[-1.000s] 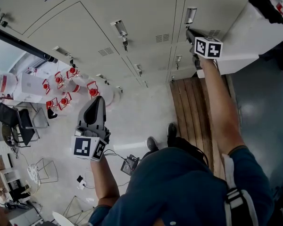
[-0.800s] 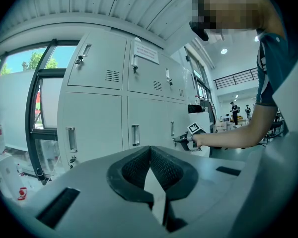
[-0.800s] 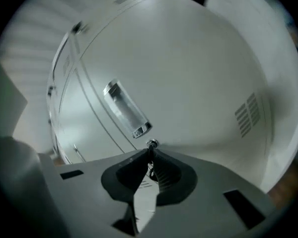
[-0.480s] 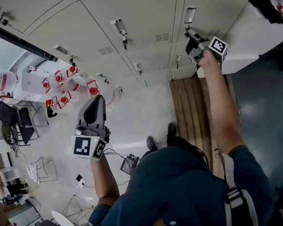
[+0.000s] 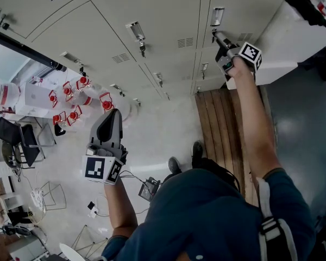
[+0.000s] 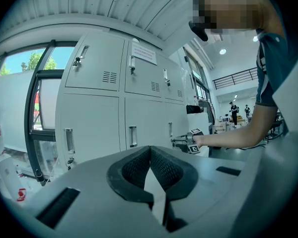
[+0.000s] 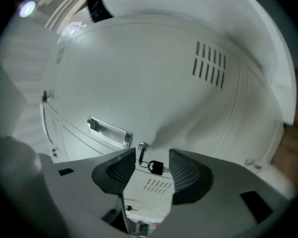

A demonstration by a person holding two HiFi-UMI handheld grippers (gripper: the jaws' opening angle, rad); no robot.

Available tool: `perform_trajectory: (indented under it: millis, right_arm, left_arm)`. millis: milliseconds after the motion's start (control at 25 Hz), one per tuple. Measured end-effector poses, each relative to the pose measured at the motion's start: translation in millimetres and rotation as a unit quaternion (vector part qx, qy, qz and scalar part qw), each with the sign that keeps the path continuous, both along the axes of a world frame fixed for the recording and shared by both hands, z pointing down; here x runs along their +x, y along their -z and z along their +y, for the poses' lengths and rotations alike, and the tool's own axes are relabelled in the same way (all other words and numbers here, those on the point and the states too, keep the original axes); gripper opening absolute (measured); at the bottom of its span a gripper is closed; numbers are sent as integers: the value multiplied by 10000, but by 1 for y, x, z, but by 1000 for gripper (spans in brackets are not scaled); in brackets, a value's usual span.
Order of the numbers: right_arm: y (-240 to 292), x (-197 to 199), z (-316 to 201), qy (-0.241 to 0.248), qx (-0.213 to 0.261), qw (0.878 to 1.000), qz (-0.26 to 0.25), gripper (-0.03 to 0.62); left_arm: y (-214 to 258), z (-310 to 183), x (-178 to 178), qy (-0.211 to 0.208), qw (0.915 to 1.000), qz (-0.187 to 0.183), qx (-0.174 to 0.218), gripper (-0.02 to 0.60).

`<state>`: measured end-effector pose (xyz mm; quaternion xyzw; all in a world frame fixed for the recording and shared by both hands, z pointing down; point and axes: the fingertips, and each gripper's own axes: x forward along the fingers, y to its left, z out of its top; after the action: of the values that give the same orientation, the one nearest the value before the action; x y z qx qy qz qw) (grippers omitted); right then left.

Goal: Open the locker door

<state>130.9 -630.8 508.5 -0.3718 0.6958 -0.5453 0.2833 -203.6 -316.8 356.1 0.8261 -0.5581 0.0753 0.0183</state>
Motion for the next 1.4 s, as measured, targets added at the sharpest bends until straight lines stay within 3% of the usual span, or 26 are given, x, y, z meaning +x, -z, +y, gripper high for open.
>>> perform_trajectory:
  millis: [80, 120, 160, 240, 280, 360, 480, 760, 920, 1400]
  right_arm:
    - [2, 13, 3, -109, 278, 9907, 1324, 209]
    - [8, 19, 4, -180, 495, 9763, 2097, 212]
    - [16, 23, 6, -240, 770, 9541, 2885, 212]
    - [40, 20, 10, -249, 1441, 8969, 4174, 210]
    - [54, 14, 13, -195, 1782, 8715, 4565, 206]
    - [80, -2, 17, -79, 2327, 8351, 4983, 193]
    - [102, -18, 18, 5, 2731, 8044, 5276, 183]
    - [110, -36, 4, 181, 2901, 7735, 5633, 164]
    - [110, -37, 0, 183, 2923, 7632, 5759, 112]
    - [109, -10, 53, 279, 3175, 7668, 5572, 77]
  left_arm:
    - [0, 0, 0, 0, 10000, -2, -1, 17]
    - [0, 0, 1, -2, 10000, -1, -3, 17]
    - [0, -1, 1, -11, 10000, 1, -6, 17]
    - [-1, -3, 4, -35, 10000, 4, -20, 17]
    - [-2, -4, 6, -49, 10000, 6, -28, 17]
    - [-3, -5, 10, -84, 10000, 0, -28, 17]
    - [-3, -6, 15, -113, 9999, -10, -25, 17]
    - [-9, -8, 18, -80, 9999, -16, -94, 17]
    - [-16, -11, 24, -100, 9998, -31, -167, 17]
    - [-23, -31, 54, -432, 9987, -117, -248, 17]
